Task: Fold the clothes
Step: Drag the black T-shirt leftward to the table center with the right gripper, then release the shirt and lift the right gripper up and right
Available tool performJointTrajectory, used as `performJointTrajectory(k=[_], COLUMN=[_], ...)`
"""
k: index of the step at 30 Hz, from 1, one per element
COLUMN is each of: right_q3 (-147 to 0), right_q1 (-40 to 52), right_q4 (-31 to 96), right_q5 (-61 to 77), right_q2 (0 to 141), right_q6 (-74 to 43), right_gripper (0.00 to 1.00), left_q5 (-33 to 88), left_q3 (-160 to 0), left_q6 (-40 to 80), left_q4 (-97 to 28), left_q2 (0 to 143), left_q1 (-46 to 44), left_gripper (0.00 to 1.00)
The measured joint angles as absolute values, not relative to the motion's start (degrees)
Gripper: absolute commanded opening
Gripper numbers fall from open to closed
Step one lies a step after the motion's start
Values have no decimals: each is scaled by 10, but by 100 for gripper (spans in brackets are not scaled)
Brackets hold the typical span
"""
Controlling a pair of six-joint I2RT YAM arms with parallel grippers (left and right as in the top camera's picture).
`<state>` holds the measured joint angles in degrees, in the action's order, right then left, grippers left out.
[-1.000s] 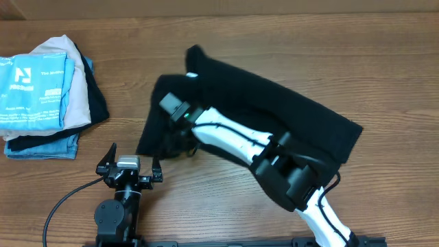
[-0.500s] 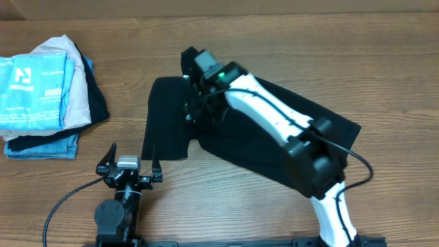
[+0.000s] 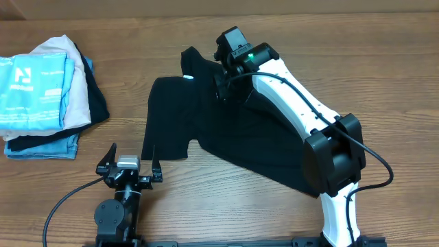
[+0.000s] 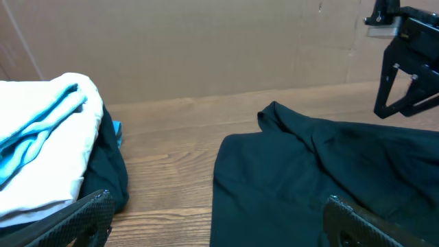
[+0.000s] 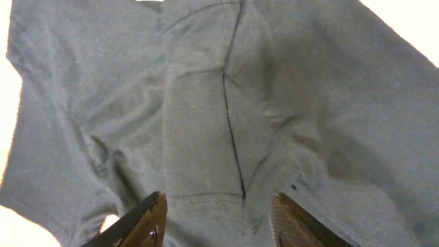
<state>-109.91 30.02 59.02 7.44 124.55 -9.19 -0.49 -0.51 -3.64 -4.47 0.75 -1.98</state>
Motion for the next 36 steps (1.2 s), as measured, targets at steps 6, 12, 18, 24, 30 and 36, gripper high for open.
performJointTrajectory(k=[6,12,18,24,30,36], right_q3=[-1012,-969,-906,-892,-892,-898], right_q1=[305,305,305,305,305,305], right_q4=[488,448,392,381,382,390], right_q5=[92,97,101,101,120,122], right_q2=[1246,1246,1246,1246,1246,1244], right_q6=[-64,-59,-60,-58,-60,-60], right_gripper=[43,43,43,18,4,4], left_q5=[-5,-5,-5,-5,-5,-5], left_q3=[-5,-5,-5,-5,-5,-5], left_q6=[-36,-36,-36,-36,-36,-36], left_q4=[-45,-45,-45,-45,-45,-45], left_q2=[8,8,8,8,8,8], left_q1=[-20,-20,-20,-20,-20,-20], left_gripper=[100,100,100,100,100,100])
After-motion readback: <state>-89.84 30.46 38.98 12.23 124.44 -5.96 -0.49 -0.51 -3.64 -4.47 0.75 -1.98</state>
